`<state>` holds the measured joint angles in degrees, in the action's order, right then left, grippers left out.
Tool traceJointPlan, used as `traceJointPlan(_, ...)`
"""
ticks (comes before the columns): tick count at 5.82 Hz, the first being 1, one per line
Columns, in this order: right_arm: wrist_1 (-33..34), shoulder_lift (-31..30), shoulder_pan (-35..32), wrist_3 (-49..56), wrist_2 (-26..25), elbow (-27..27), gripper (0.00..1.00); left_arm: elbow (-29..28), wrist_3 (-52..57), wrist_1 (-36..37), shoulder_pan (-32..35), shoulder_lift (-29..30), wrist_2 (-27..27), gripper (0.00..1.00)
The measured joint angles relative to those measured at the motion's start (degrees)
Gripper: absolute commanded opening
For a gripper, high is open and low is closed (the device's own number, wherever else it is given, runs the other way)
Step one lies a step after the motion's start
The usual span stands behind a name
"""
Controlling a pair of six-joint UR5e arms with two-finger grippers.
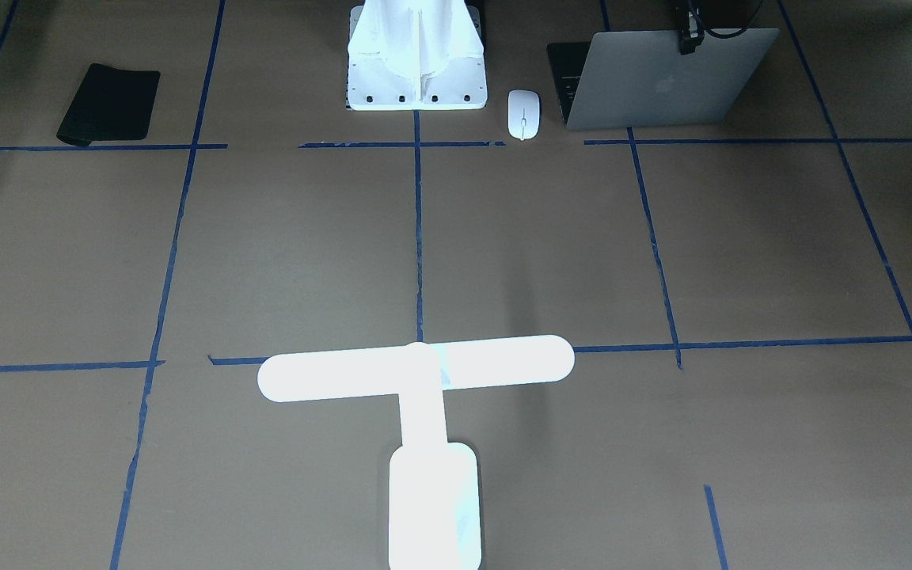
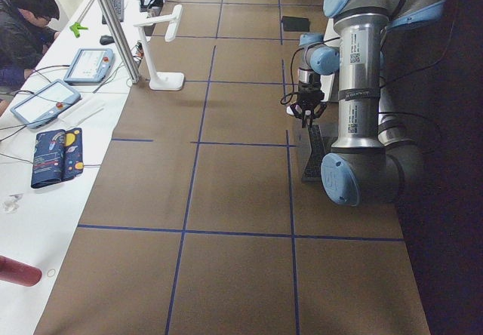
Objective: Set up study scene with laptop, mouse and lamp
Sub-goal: 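Carry the half-open grey laptop in the left gripper toward the table, then move the held laptop with the left gripper toward the white lamp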
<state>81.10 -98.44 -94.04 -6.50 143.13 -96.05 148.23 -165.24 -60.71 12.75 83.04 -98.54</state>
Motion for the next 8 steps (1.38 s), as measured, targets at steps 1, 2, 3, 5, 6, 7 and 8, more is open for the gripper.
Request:
traceJointPlan(1, -0.02, -0.02, 0.0, 0.0, 0.02, -0.24, 1.0, 0.29, -0.07, 0.04, 2.52, 0.03, -0.04, 0.0)
traceJointPlan(2, 0.06, -0.07, 0.0, -0.03, 0.04, -0.5, 1.0, 0.49, 0.09, 0.15, 5.61, 0.03, -0.07, 0.0)
traceJointPlan(3, 0.1, -0.08, 0.0, -0.04, 0.04, -0.65, 1.0, 0.48, 1.19, 0.79, 8.73, 0.36, -0.07, 0.0)
traceJointPlan(5, -0.07, -0.12, 0.0, 0.0, 0.07, -0.77, 1.0, -0.25, 9.41, 4.39, 17.84, 5.98, -0.15, 0.0)
traceJointPlan(6, -0.1, -0.13, 0.02, 0.0, 0.06, -0.8, 1.0, -1.27, 13.73, 6.45, 21.98, 10.39, -0.19, 0.0)
traceJointPlan(7, -0.01, -0.04, 0.1, 0.0, 0.02, -0.99, 1.0, -3.87, 16.71, 7.38, 25.17, 14.98, -0.2, 0.0)
traceJointPlan(8, 0.07, 0.07, 0.11, 0.0, 0.03, -1.29, 1.0, -8.13, 17.99, 7.74, 27.15, 19.56, -0.15, 0.0)
